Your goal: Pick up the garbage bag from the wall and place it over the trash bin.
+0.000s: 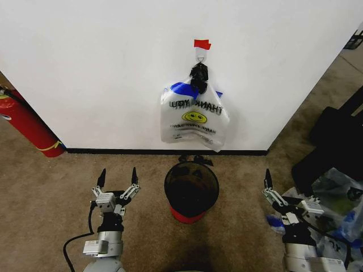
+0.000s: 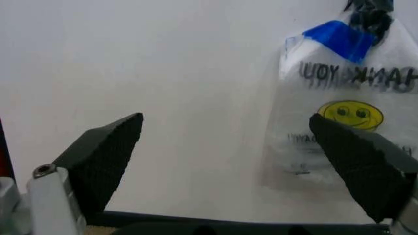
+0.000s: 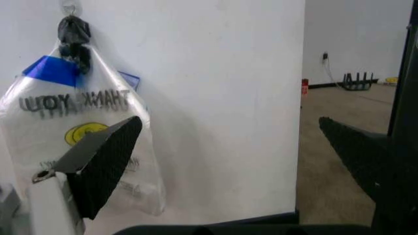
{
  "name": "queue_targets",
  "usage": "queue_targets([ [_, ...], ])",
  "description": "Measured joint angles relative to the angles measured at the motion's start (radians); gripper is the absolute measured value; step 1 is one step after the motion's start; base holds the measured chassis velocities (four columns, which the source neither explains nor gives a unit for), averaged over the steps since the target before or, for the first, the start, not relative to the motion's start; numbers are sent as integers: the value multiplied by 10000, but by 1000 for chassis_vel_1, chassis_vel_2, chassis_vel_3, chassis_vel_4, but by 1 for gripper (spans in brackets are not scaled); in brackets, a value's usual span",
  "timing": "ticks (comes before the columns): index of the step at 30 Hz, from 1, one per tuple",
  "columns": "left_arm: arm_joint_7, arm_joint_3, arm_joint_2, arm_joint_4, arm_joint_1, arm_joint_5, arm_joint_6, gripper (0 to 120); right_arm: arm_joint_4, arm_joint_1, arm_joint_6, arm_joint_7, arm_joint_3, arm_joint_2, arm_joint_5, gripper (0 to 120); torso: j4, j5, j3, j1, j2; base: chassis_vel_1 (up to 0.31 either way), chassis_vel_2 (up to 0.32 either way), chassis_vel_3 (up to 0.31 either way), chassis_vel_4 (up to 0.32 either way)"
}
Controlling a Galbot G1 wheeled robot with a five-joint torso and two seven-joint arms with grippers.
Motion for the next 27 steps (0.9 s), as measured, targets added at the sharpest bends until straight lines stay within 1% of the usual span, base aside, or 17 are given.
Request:
queue_targets([
  [4,-19,5,-41,-104,35,72,2,100,15,-39,6,-23,7,-66,-67,100,2,1,0,0,0,0,0,0,0],
  [10,-22,24,-27,-113,16,121,17,100,-78,-170,220,-38,38,-88,-624,100,1,-1,0,0,0,0,0,0,0],
  [27,-40,47,29,-140,23,134,78,100,-146,-128,318,-52,-20,-159,-669,100,1,-1,0,0,0,0,0,0,0],
])
